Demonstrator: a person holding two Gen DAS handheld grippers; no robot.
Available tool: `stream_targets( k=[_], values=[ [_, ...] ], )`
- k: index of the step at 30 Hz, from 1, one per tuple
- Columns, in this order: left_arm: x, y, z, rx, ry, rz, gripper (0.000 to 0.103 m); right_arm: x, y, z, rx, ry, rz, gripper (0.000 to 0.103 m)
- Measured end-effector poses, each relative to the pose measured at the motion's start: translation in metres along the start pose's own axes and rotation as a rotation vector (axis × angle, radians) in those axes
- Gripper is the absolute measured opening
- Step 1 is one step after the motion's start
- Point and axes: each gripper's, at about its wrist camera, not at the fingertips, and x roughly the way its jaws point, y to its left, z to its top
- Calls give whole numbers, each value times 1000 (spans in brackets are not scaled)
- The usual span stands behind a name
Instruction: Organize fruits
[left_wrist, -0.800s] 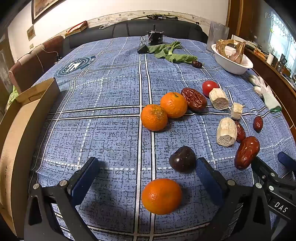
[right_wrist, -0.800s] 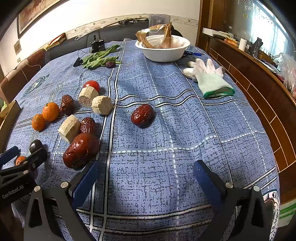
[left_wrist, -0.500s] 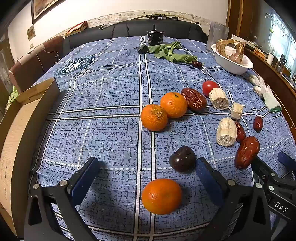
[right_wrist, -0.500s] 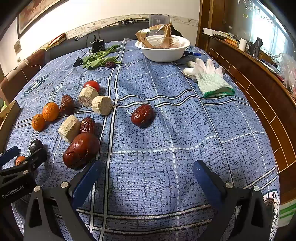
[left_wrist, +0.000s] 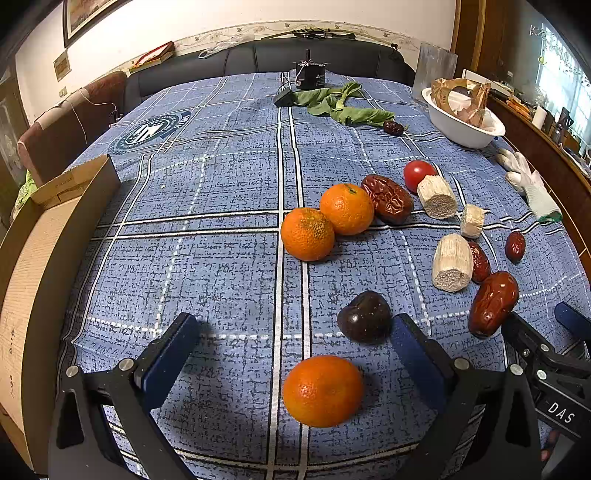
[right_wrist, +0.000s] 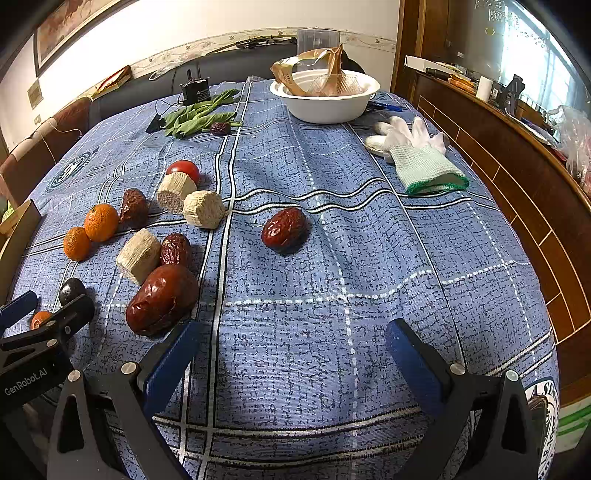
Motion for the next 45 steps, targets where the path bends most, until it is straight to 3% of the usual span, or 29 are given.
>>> stream_targets(
  k=[14,17,21,24,26,29,36,45],
  values=[
    [-2,4,-1,114,60,-86,103,-2,5,-2,23,67,-8,102],
    [-9,12,-4,91,68,-125,103,-2,5,-2,32,61,-19,102],
    [-36,24,-11,74,-10,-170,103,-1,6,-1,44,51,-29,103],
    [-55,33,-16,55,-59,-144,103,-2,7,-1,47,37,-32,103],
    [-63,39,-18,42,-68,-128,100,-8,6,-1,75,9,-16,102],
    [-69,42,-20,50,-72,-106,80,-28,6,-2,106,-61,18,102],
    [-96,50,-20,33,-164,-59,80,-79,11,-7,140,-234,6,102],
    [-112,51,-23,36,-194,-59,80,-95,20,-16,120,-256,36,102]
  ],
)
